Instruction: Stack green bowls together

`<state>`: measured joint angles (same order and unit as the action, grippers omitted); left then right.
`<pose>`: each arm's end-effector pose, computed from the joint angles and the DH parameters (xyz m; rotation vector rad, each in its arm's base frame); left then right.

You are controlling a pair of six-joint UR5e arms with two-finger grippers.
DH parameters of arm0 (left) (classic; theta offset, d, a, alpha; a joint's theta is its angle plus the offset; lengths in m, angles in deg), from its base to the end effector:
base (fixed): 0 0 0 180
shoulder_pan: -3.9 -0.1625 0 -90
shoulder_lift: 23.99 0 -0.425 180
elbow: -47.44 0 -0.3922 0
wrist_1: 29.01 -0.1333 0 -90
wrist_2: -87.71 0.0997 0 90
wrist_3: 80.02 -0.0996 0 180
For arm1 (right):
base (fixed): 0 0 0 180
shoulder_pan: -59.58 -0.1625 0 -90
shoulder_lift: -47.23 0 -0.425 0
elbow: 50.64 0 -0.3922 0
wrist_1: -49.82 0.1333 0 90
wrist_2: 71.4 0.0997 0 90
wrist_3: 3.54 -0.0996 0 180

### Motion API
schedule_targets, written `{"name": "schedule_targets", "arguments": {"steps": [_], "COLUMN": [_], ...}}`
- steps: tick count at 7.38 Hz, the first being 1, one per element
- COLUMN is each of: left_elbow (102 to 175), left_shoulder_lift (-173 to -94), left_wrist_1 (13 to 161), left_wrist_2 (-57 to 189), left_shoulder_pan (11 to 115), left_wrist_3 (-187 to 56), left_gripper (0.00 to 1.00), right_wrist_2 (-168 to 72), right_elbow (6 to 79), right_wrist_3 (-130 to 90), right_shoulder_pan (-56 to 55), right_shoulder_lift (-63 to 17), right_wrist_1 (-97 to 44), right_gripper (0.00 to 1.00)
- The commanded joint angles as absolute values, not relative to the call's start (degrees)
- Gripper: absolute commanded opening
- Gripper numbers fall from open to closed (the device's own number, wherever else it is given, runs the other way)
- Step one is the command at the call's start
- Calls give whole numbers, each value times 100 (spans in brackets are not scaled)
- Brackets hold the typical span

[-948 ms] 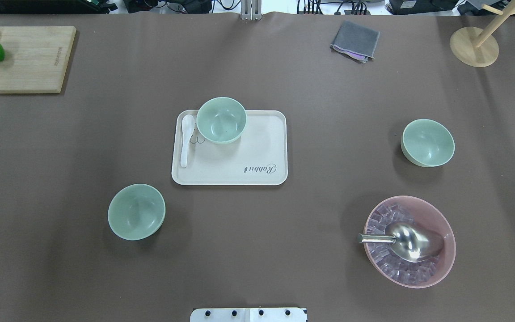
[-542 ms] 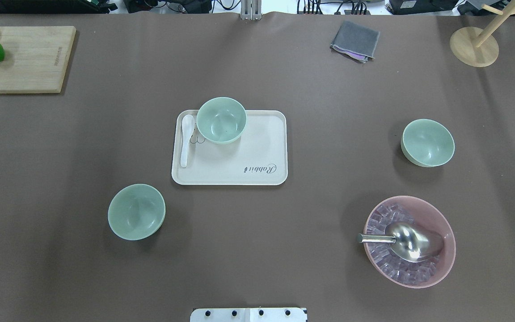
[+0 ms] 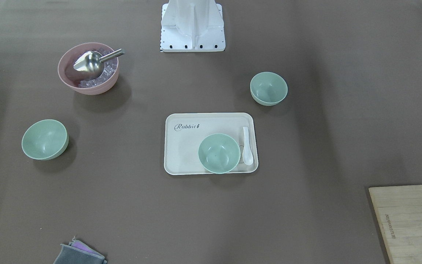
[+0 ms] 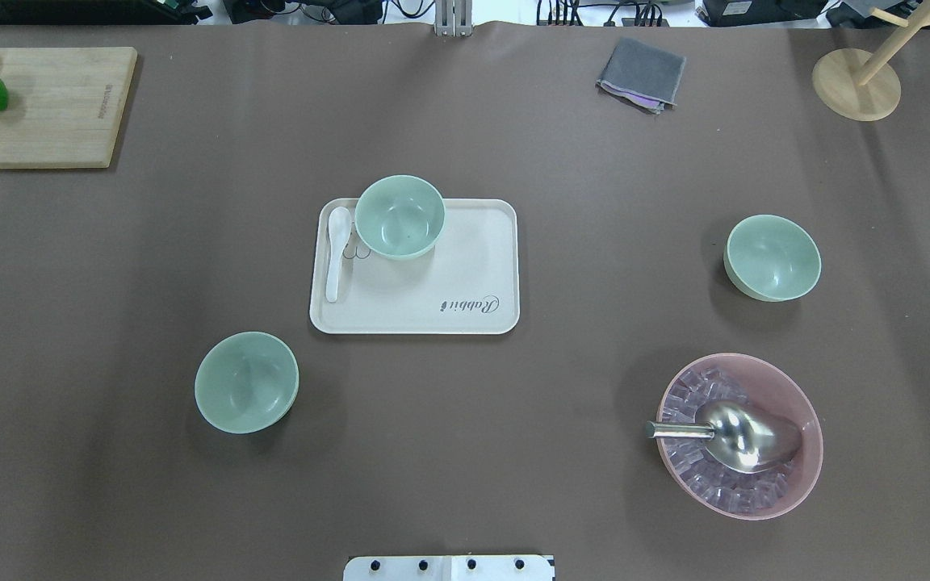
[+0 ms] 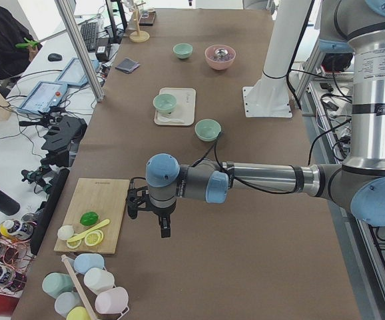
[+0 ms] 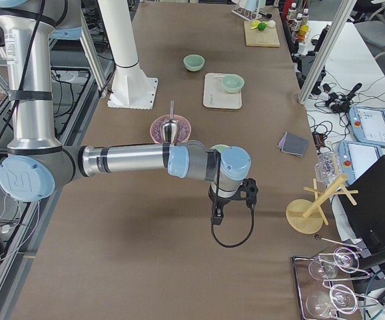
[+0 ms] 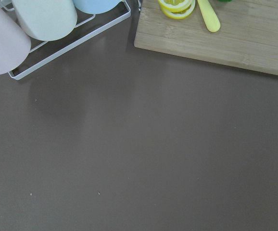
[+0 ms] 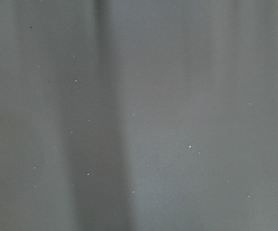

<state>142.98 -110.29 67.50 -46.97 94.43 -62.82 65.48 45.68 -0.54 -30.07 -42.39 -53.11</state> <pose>-0.0676 -0.4729 0.6296 0.0240 0.7921 -0.2363 0.0576 -0.4844 0.6202 -0.0837 -0.8195 -0.0106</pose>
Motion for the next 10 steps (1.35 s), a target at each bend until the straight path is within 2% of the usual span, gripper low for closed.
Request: {"name": "schedule_targets", "arguments": {"steps": [1,10], "left_elbow": [14298,14394], "left_shoulder_lift": [-11021,-11143], "left_wrist_1": [6758,6749], "left_wrist_2": [-4711,-4694], "left_shoulder_pan": [9443,9443], "left_wrist_3": [-6271,-6253], "left_gripper": [98,98], "right_wrist_2": [6562,6544], "right_elbow": [4578,4578], "right_wrist_3": [-55,-64], "right_shoulder_pan": [-3007,-3007], "right_shoulder_lift": [-4233,-4076], "right_wrist_1": [-5293,-5310], "right_gripper": [100,100]}}
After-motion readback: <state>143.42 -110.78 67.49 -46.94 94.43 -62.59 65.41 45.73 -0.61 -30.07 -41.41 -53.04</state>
